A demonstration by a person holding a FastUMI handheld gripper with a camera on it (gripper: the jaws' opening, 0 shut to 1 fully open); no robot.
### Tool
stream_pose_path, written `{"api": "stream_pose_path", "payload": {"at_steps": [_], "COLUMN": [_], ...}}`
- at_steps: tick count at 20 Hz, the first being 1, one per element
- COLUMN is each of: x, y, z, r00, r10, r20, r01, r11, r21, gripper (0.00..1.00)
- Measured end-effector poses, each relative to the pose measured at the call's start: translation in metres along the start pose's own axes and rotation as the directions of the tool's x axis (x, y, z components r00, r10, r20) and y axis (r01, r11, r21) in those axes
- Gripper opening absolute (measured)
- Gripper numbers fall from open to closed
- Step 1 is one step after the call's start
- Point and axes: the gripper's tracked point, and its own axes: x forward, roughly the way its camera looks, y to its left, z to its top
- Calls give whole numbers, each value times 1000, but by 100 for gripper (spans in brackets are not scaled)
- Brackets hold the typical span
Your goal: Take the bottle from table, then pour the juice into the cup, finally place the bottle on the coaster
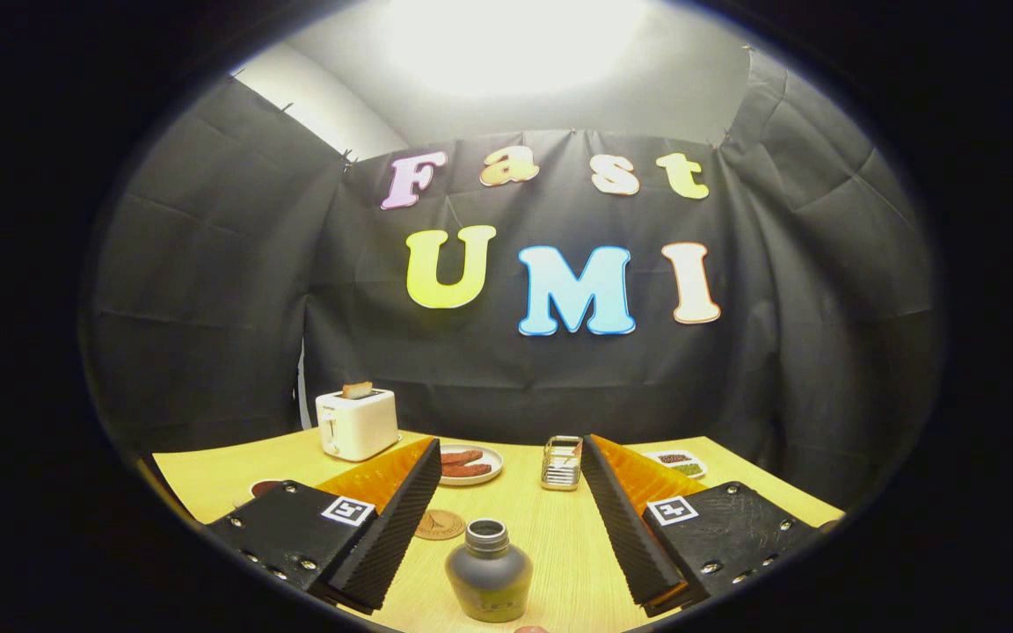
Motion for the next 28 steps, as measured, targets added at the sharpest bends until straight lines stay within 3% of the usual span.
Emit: {"api": "stream_pose_path", "payload": {"at_steps": [9,28], "x": [2,-13], "y": [6,14], "z": [-53,-153], "r00": [995,945], "r10": [31,51], "r20": [-99,-324], "r01": [-30,-50], "r11": [999,999], "r21": [13,11], "gripper": [97,98]}}
